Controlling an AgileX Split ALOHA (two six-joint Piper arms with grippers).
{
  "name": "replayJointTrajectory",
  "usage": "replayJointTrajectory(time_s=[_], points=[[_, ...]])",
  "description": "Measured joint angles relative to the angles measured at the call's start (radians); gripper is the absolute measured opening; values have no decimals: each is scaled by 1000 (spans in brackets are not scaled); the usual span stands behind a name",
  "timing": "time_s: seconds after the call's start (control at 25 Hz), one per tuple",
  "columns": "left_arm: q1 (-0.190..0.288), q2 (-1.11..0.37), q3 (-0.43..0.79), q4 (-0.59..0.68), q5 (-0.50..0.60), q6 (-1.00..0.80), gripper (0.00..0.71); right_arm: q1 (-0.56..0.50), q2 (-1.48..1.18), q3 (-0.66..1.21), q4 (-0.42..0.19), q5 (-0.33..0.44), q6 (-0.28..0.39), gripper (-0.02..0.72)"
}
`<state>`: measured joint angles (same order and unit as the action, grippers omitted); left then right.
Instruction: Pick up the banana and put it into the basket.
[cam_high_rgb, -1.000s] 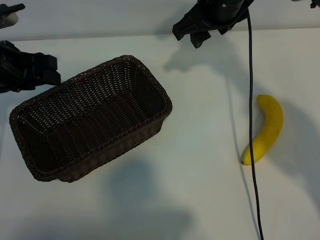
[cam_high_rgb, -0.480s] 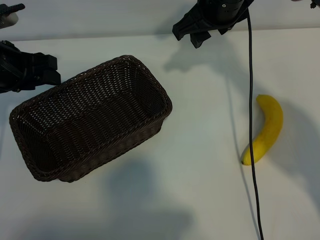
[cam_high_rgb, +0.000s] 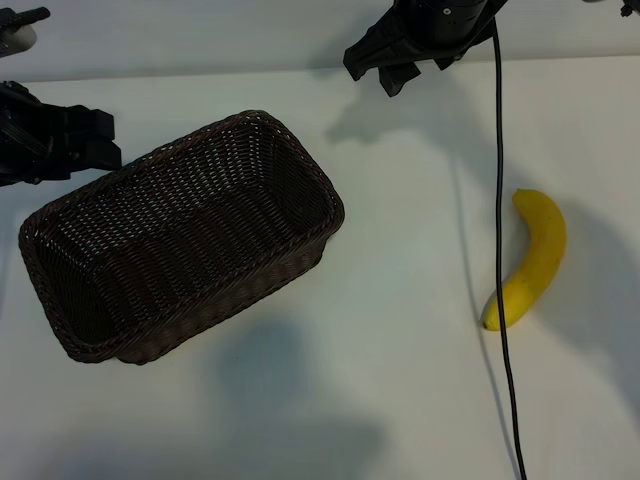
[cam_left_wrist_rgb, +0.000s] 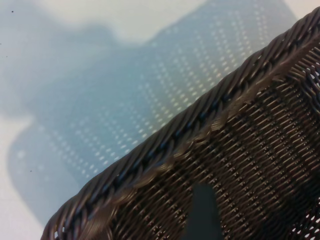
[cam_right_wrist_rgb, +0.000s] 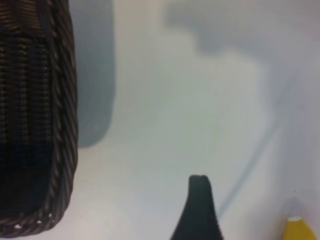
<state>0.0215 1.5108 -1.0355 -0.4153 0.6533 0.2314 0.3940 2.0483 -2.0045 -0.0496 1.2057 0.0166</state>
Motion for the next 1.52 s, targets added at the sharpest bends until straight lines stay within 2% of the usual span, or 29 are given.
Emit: replayJointTrajectory(time_s=[0.2, 0.4, 0.52, 0.72, 0.88, 1.0, 1.08, 1.24, 1.52], points=[[0, 0, 0, 2, -5, 0, 588, 0, 0, 0, 1, 0, 0, 550], [0, -18, 1, 39, 81, -25, 588, 0, 0, 0, 2, 0, 1, 550], [0, -77, 30, 87, 97, -86, 588, 0, 0, 0, 3, 4, 1, 550], [0, -229, 102, 216, 99, -273, 588, 0, 0, 0, 3, 11, -1, 549], [0, -330, 183, 372, 100, -508, 588, 0, 0, 0, 3, 11, -2, 549], [0, -368, 257, 448, 101, -668, 588, 0, 0, 0, 4, 11, -2, 549], [0, -375, 307, 467, 99, -712, 588, 0, 0, 0, 4, 12, -2, 549], [0, -375, 375, 468, 14, -767, 588, 0, 0, 0, 5, 13, -3, 549], [0, -334, 391, 434, -116, -808, 588, 0, 0, 0, 8, 13, -3, 549]])
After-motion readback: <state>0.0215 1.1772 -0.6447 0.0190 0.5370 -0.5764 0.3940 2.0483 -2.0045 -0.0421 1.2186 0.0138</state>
